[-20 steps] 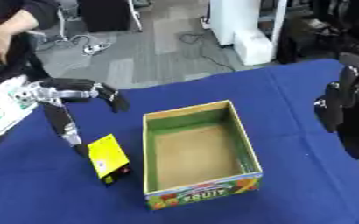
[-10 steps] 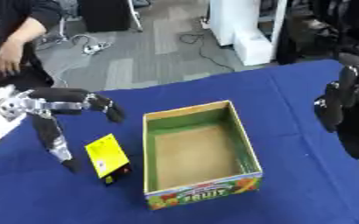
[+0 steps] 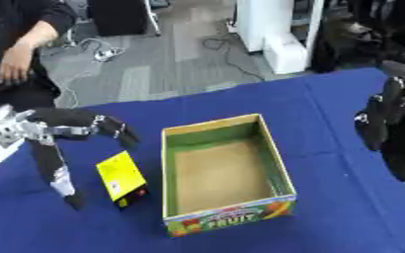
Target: Pick up objects on the table and place them in the box.
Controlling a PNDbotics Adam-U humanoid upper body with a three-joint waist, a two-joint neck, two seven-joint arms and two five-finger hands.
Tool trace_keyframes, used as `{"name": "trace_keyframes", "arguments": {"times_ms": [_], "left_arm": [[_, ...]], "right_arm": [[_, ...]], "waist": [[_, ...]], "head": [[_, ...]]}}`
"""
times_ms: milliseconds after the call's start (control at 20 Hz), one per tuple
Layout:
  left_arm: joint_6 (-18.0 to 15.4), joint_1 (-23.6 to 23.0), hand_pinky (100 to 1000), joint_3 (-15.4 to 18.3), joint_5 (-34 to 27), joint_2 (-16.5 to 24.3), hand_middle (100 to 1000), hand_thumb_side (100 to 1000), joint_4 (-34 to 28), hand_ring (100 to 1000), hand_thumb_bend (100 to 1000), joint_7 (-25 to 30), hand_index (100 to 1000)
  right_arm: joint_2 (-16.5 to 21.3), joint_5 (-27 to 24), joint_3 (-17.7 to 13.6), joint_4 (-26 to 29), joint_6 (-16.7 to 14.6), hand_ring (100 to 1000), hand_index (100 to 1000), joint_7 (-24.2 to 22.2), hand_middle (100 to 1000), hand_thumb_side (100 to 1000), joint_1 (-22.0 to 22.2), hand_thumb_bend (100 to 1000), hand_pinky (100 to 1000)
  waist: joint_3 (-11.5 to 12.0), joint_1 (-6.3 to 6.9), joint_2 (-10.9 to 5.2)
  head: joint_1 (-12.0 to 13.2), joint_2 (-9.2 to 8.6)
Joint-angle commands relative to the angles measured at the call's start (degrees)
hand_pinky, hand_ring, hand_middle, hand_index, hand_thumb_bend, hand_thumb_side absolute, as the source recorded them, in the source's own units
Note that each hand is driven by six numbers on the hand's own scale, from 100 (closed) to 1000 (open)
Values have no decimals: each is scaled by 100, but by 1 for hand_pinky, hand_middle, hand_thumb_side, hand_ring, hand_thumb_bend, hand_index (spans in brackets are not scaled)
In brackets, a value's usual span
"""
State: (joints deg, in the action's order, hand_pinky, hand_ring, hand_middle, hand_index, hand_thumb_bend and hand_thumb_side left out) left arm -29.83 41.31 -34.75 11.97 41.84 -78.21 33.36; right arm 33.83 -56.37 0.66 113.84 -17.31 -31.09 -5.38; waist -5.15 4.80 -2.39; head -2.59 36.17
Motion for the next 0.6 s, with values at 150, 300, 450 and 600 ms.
{"name": "trace_keyframes", "arguments": {"times_ms": [150, 300, 450, 600], "left_arm": [[-1415, -54, 870, 176, 321, 137, 858, 655, 82, 783, 831, 1135, 859], [-1491, -148, 875, 214, 517, 126, 859, 655, 173, 785, 831, 1019, 859], [-1552, -254, 878, 233, 662, 131, 860, 655, 218, 786, 831, 901, 859], [-1583, -359, 882, 260, 808, 134, 862, 656, 233, 789, 829, 794, 859]], "right_arm": [[141, 16, -58, 75, -21, 311, 501, -13, 390, 1000, -56, 100, 147], [136, 27, -57, 75, -26, 311, 501, -20, 391, 1000, -47, 100, 147], [132, 35, -56, 75, -32, 311, 501, -24, 391, 1000, -39, 100, 148], [129, 32, -60, 75, -37, 311, 501, -18, 391, 1000, -36, 100, 148]], "waist": [[-4, -48, -23], [1, -54, -19], [5, -61, -19], [6, -69, -23]], "head": [[-61, -42], [-56, -35], [-64, -27], [-74, -9]]}}
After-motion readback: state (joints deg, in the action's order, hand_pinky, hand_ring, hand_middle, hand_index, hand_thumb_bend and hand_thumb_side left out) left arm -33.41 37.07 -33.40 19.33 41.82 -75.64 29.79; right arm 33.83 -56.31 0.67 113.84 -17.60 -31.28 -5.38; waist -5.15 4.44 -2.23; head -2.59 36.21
